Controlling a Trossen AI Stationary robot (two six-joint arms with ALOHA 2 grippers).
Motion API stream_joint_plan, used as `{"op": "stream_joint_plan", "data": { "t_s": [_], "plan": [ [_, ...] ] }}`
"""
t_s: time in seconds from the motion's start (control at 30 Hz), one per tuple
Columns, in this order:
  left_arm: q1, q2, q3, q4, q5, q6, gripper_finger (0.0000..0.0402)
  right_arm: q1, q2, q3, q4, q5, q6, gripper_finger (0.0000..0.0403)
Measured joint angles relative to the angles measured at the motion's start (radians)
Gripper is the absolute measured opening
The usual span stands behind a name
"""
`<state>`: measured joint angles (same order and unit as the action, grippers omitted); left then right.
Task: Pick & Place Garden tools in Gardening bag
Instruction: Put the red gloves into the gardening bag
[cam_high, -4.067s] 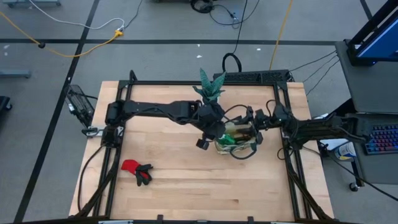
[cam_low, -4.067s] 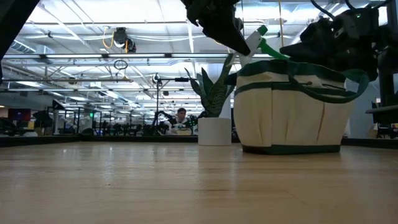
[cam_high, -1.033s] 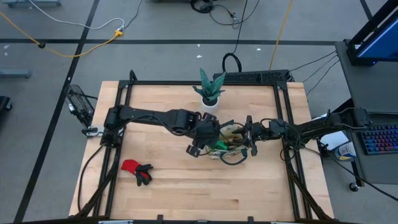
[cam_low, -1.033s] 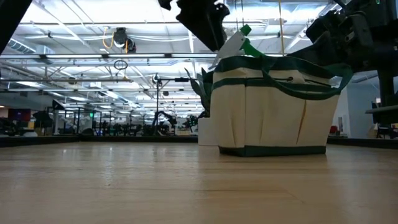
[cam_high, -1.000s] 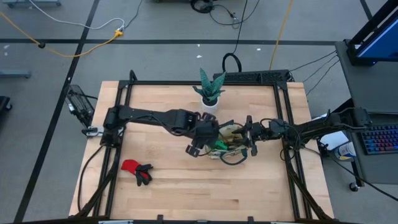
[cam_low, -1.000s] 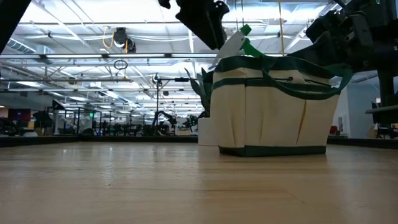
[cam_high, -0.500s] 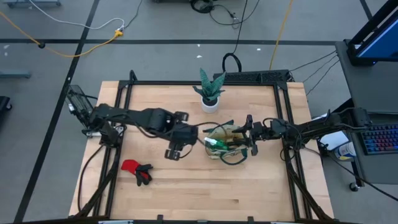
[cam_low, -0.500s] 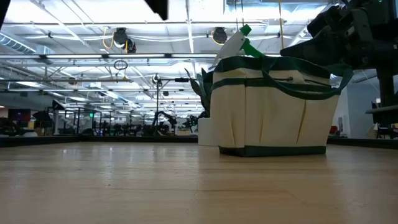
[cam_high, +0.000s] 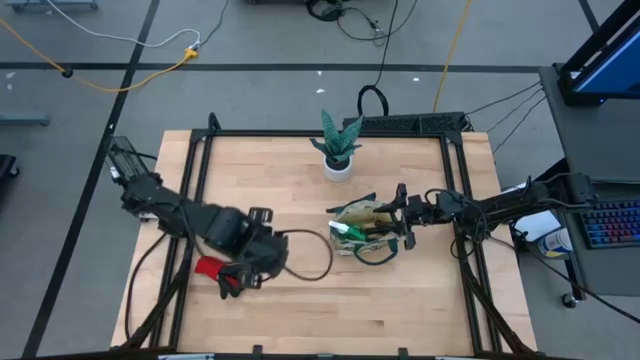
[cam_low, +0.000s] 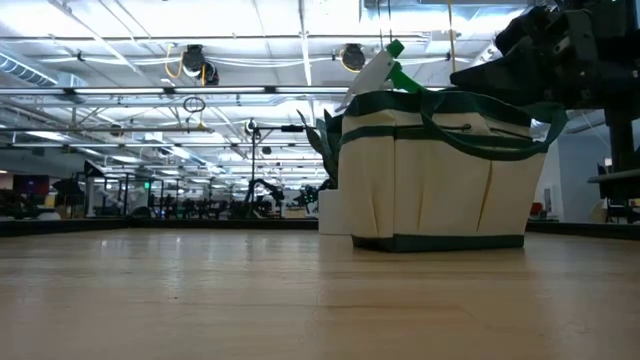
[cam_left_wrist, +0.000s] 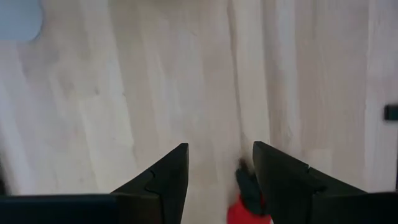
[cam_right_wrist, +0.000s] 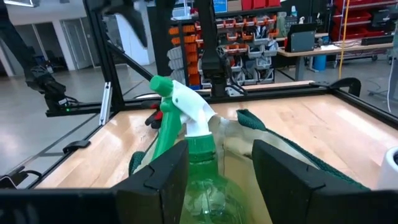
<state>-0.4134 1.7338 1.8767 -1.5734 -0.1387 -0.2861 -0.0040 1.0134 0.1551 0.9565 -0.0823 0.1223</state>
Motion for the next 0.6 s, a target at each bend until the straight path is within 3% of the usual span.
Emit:
{"op": "stream_joint_plan", "data": {
  "t_s": [0.33, 0.6],
  "plan": [
    [-0.128, -0.143, -0.402, 0.035, 0.031, -0.204, 0.0181, 0.0, 0.0, 0.0, 0.035, 0.002, 0.012, 0.0169],
    [-0.154, -0.333, -0.725, 0.339, 0.169, -0.281, 0.0181, 0.0, 0.0, 0.0, 0.047, 0.002, -0.014, 0.0169]
  ]
}}
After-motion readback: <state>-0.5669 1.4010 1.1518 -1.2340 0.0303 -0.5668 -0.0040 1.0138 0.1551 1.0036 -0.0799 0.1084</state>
